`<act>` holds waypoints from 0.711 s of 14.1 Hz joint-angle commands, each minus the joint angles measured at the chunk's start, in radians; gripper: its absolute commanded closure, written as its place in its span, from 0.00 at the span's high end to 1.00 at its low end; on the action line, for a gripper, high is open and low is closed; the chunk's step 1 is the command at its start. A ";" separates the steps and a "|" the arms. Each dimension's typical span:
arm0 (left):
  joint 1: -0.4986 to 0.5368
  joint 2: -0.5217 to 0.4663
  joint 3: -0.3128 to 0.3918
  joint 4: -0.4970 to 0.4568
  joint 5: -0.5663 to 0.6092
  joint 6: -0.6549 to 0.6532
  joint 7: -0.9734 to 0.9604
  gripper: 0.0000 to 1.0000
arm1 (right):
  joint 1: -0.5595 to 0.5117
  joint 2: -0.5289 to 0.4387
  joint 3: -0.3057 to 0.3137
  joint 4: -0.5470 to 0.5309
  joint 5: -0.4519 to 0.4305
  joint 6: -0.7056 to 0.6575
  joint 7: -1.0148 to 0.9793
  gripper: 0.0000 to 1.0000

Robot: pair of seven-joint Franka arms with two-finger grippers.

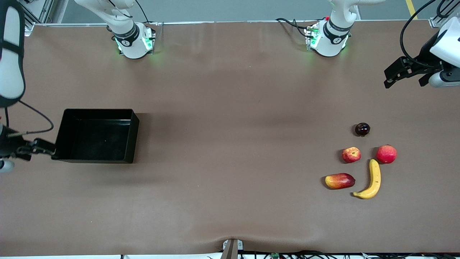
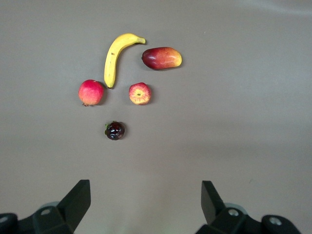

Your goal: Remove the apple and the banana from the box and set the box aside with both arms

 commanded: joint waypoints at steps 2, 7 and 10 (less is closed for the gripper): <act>0.005 0.010 -0.014 -0.004 0.010 0.004 0.002 1.00 | 0.042 -0.184 -0.006 -0.103 -0.006 -0.100 0.095 1.00; 0.015 0.024 -0.015 0.001 0.010 0.033 0.007 1.00 | 0.053 -0.450 0.002 -0.285 -0.053 -0.141 0.084 1.00; 0.014 0.022 -0.015 0.004 0.011 0.034 0.008 1.00 | 0.040 -0.450 -0.004 -0.236 -0.052 -0.233 0.084 1.00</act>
